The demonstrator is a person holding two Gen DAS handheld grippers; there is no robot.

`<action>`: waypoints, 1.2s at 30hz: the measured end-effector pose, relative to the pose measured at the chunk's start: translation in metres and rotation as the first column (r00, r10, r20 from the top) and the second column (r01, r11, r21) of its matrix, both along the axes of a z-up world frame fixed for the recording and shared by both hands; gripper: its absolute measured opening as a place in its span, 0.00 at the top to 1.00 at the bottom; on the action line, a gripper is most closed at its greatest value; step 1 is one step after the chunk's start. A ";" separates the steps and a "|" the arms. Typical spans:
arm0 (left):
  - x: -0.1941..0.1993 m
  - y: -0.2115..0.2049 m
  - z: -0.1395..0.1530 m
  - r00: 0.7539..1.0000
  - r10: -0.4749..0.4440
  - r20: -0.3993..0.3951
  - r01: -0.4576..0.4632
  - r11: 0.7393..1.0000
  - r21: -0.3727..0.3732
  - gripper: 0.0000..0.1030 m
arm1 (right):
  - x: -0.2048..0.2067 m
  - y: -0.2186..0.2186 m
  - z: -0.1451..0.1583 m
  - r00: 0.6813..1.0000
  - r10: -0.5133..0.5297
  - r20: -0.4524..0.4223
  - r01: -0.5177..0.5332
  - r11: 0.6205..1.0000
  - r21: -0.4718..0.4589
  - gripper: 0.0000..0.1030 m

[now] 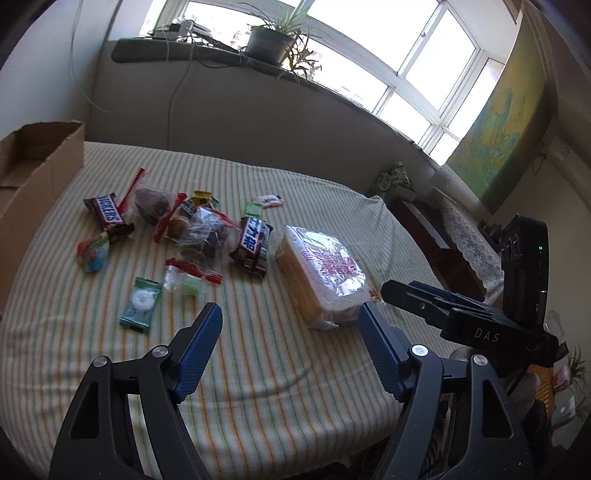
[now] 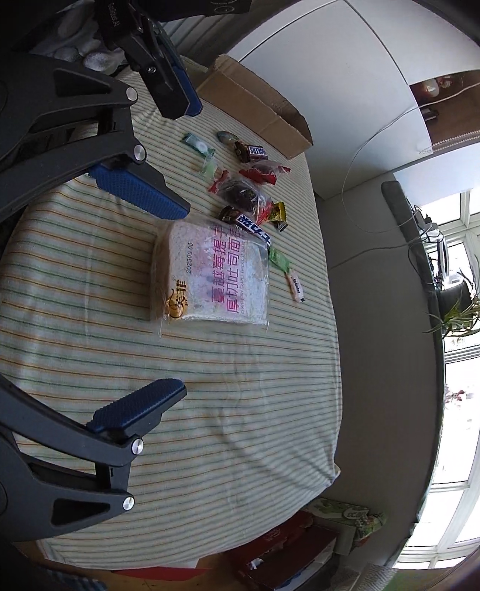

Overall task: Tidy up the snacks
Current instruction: 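Move the right tool to the bagged bread loaf and close on it, then carry the bread loaf with the right tool into the cardboard box and release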

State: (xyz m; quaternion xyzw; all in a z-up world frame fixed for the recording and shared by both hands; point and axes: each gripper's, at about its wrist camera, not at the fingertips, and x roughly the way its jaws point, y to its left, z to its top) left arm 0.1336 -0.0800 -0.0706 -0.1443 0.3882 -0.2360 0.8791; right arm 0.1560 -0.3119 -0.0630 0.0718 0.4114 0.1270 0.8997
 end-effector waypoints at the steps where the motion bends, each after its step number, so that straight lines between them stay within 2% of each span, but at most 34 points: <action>1: 0.005 -0.004 -0.004 1.000 -0.015 -0.019 0.014 1.000 -0.010 0.29 | 0.007 -0.004 -0.003 1.000 0.014 -0.021 -0.013 0.999 0.039 0.12; 5: 0.019 -0.019 -0.014 0.994 -0.065 -0.085 0.062 0.997 -0.039 0.39 | 0.035 -0.014 -0.015 0.992 0.040 -0.120 -0.021 0.987 0.160 0.21; 9: 0.028 -0.029 -0.019 0.990 -0.093 -0.108 0.090 0.995 -0.035 0.41 | 0.052 -0.009 -0.020 0.986 0.066 -0.153 -0.040 0.986 0.164 0.23; 12: 0.033 -0.038 -0.024 0.985 -0.117 -0.127 0.114 0.993 -0.031 0.42 | 0.061 -0.006 -0.026 0.977 0.097 -0.188 -0.059 0.979 0.197 0.31; 19: 0.038 -0.047 -0.029 0.978 -0.147 -0.150 0.145 0.989 -0.025 0.43 | 0.075 -0.006 -0.045 0.955 0.123 -0.271 -0.048 0.962 0.267 0.39; 23: 0.041 -0.056 -0.030 0.977 -0.158 -0.146 0.158 0.987 -0.010 0.44 | 0.076 -0.003 -0.048 0.948 0.143 -0.284 -0.057 0.955 0.290 0.44; 29: 0.048 -0.067 -0.029 0.983 -0.143 -0.117 0.147 0.989 0.028 0.44 | 0.074 0.003 -0.044 0.949 0.149 -0.277 -0.076 0.963 0.259 0.49; 36: 0.044 -0.054 -0.015 0.992 -0.114 -0.058 0.116 0.992 0.045 0.44 | 0.073 0.016 -0.027 0.956 0.165 -0.243 -0.106 0.965 0.238 0.52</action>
